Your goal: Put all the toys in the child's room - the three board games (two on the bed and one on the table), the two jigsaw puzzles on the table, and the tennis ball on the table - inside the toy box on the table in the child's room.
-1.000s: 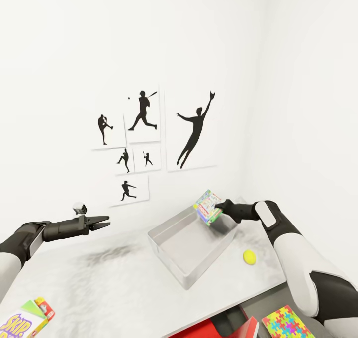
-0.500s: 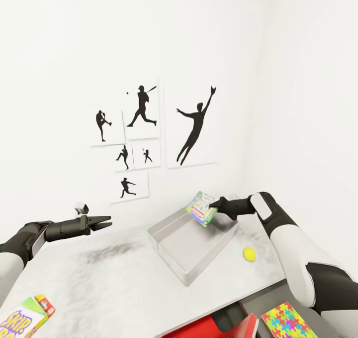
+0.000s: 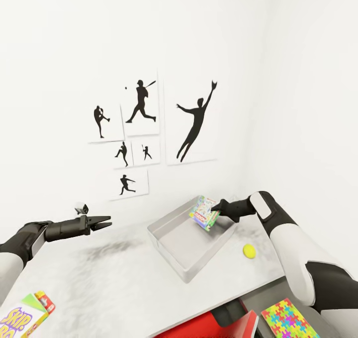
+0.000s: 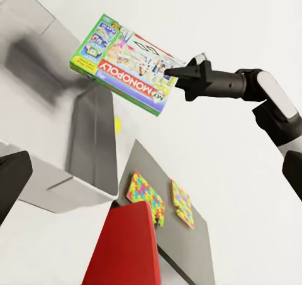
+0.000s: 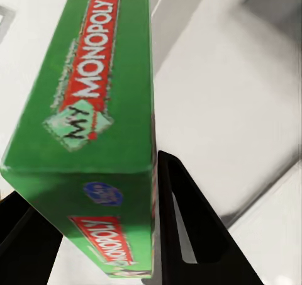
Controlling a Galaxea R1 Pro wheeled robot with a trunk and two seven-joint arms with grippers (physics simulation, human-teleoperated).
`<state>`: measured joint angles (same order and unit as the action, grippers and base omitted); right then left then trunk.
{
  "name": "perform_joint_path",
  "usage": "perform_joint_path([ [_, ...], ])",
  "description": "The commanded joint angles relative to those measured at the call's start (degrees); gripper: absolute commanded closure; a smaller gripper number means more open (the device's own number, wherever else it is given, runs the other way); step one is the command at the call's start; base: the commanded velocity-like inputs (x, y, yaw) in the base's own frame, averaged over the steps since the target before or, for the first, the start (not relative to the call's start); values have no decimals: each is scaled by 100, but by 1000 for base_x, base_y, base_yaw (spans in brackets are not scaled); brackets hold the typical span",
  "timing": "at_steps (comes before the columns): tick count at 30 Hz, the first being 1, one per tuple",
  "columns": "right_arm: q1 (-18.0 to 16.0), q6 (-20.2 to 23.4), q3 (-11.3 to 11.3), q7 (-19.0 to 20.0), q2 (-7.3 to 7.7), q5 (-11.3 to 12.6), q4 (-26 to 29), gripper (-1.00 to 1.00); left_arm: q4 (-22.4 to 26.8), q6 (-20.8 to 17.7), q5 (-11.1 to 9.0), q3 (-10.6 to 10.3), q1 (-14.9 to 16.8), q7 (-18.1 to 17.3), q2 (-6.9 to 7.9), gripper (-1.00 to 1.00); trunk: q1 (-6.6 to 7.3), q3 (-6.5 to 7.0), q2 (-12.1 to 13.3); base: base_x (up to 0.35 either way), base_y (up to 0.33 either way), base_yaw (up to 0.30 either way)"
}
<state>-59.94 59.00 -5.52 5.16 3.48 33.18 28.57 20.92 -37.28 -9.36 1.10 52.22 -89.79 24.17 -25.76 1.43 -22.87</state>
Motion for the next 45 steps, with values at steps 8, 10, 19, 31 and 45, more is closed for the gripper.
perform_joint_path([
  [8, -101, 24, -28, -2, -21, -40, -9, 100, 0, -61, 4, 4, -1, -21, 0, -100, -2, -78, -5, 0, 0, 0],
  [10, -104, 24, -28, -38, -22, -40, -9, 100, 0, -61, 4, 4, 0, -21, 0, -100, -2, -97, -5, 0, 0, 0],
  [19, -115, 24, -18, -108, -144, -51, -25, 100, 0, -61, 4, 7, -1, -21, 0, -100, -2, -181, -5, 0, 0, 0],
  [31, -115, 1, 24, -345, -173, -70, -18, 100, 0, -52, 11, 2, 0, -21, 0, -100, -2, -294, -5, 0, 0, 0],
  [45, -122, -80, 33, -349, -173, -75, 42, 100, 0, -52, 13, -5, 1, -21, 0, -100, -2, -425, -5, 0, 0, 0],
])
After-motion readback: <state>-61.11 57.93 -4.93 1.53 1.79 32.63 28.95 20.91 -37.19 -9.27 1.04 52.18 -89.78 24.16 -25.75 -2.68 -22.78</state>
